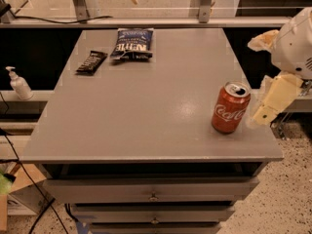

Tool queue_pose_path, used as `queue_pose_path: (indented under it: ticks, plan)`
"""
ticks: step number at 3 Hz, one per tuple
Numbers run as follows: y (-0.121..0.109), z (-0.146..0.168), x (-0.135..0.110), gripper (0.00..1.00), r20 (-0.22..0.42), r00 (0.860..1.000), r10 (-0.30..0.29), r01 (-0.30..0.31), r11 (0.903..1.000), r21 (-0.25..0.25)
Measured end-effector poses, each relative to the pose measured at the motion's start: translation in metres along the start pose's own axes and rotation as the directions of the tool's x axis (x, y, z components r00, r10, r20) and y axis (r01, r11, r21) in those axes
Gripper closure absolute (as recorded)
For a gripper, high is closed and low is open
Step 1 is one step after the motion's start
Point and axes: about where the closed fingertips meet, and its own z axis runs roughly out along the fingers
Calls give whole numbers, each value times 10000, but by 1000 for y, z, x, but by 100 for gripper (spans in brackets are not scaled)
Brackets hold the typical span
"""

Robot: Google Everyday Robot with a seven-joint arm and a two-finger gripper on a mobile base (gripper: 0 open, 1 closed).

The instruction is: Move coke can near blue chip bag

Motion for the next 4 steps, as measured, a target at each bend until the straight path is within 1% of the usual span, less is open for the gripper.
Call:
queue_pose_path:
  ticks: [1,2,3,4]
  plan:
    - [1,-1,-8,0,361,9993,-28,27,10000,14]
    - [1,8,-4,0,306,9992,267,-264,9996,-112]
    - [1,34,0,0,855,9945,607,-582,9978,-316]
    - [-3,56,5,0,1097,9896,925,-879,9950,-465]
